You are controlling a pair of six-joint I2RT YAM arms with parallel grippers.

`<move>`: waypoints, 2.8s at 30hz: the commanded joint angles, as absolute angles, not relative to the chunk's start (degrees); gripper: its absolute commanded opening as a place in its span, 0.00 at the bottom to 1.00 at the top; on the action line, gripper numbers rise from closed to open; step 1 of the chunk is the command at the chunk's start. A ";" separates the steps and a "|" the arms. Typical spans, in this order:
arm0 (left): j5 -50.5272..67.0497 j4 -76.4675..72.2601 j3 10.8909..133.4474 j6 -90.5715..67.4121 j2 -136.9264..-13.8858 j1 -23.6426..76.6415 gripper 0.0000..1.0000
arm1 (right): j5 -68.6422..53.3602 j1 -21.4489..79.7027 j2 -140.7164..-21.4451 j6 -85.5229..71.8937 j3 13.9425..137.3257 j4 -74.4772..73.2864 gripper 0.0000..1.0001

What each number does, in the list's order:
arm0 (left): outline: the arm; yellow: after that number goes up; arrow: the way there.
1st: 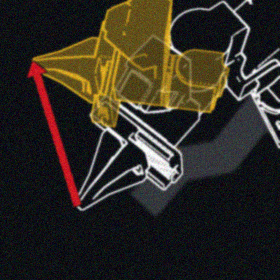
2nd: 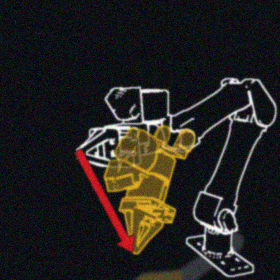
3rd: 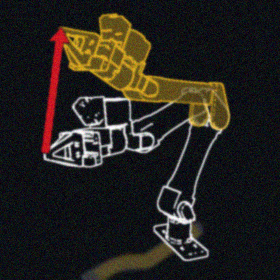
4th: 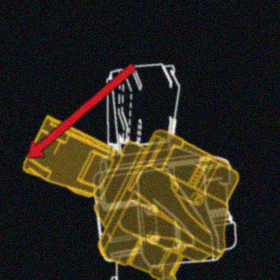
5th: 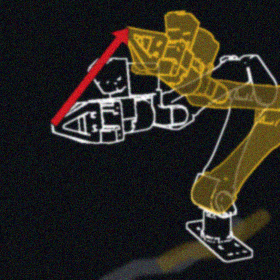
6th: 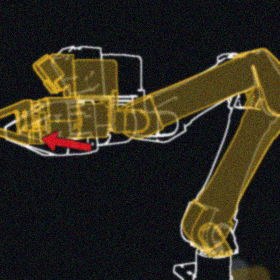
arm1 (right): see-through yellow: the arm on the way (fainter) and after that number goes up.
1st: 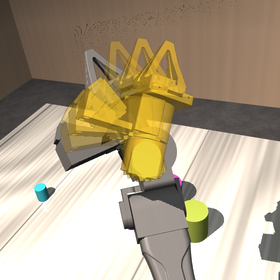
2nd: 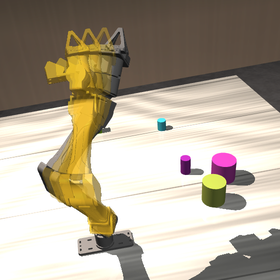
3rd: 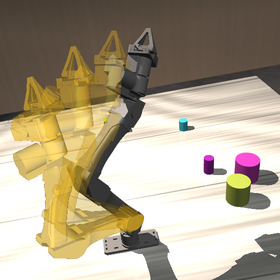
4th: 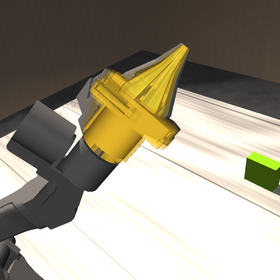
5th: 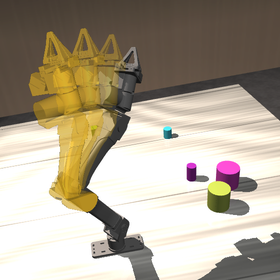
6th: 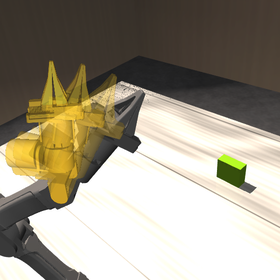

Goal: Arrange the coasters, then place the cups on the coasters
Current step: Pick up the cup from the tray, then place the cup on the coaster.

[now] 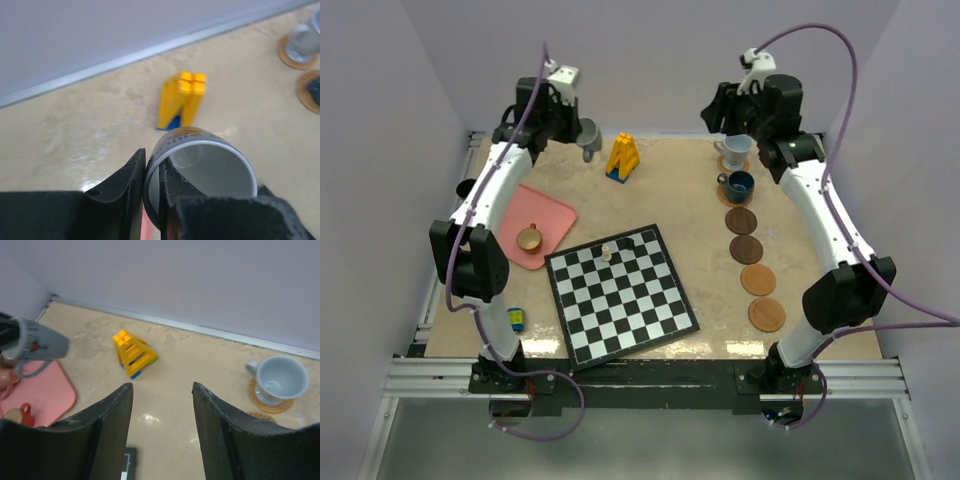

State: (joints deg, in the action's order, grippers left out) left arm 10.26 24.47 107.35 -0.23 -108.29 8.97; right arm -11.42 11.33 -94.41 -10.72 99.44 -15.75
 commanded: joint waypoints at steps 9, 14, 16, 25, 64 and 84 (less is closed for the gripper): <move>13.71 31.38 102.48 -15.02 -107.31 26.10 0.00 | -2.02 30.75 -96.33 -0.35 102.49 -30.67 0.56; 13.62 29.36 100.90 -19.95 -106.35 28.12 0.00 | 1.39 32.69 -95.89 -0.44 98.09 -31.11 0.56; 13.62 29.18 100.55 -20.48 -105.91 29.09 0.00 | 2.11 32.87 -95.71 -0.35 96.95 -30.76 0.55; 10.55 30.06 99.76 -21.00 -103.98 32.78 0.00 | 5.10 33.40 -95.89 -1.23 93.70 -29.01 0.53; 0.27 19.17 86.14 -23.82 -91.50 34.98 0.70 | 12.04 33.66 -95.27 -11.42 88.15 -23.73 0.00; 13.01 2.28 66.97 -12.66 -87.00 35.42 0.76 | 9.40 31.99 -99.05 -12.39 93.52 -25.75 0.00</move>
